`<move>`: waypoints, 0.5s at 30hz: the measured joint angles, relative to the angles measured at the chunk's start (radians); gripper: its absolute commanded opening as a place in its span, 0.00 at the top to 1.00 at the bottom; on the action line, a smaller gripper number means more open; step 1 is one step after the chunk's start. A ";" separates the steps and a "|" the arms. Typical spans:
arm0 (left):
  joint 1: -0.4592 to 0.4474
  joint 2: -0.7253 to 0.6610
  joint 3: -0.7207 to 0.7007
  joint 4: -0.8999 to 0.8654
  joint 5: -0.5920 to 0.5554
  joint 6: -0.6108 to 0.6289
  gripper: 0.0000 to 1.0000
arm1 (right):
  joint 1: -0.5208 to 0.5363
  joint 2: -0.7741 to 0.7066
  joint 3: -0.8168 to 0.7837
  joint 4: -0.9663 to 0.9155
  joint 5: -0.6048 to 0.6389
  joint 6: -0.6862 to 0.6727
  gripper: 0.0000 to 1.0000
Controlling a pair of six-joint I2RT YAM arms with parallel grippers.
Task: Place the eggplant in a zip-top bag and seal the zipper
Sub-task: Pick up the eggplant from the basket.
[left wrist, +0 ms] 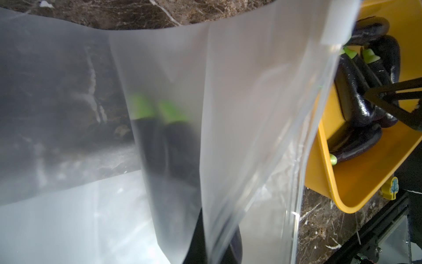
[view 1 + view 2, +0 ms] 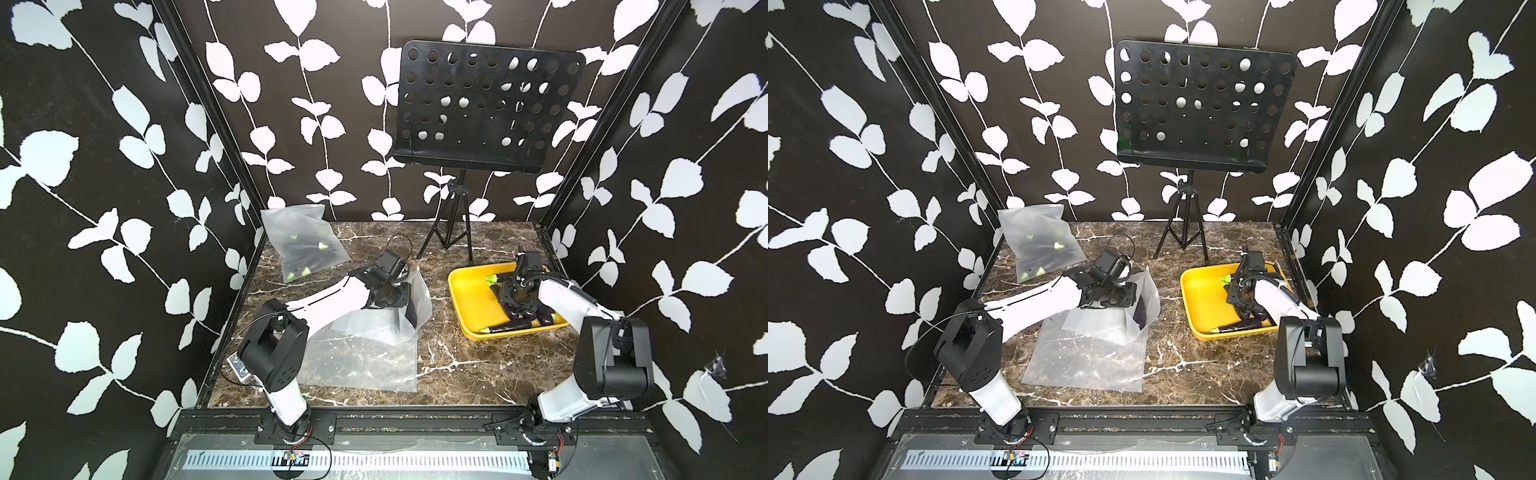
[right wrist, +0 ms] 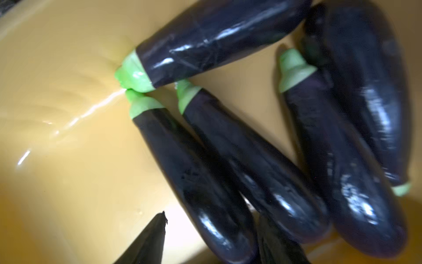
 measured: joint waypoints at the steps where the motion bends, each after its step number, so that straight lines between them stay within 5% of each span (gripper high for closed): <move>1: 0.000 0.000 0.000 0.000 0.000 0.000 1.00 | 0.000 0.013 0.000 0.005 -0.011 0.000 0.39; 15: 0.000 0.000 0.003 0.000 -0.003 0.000 1.00 | 0.043 0.044 -0.052 0.041 -0.143 0.012 0.40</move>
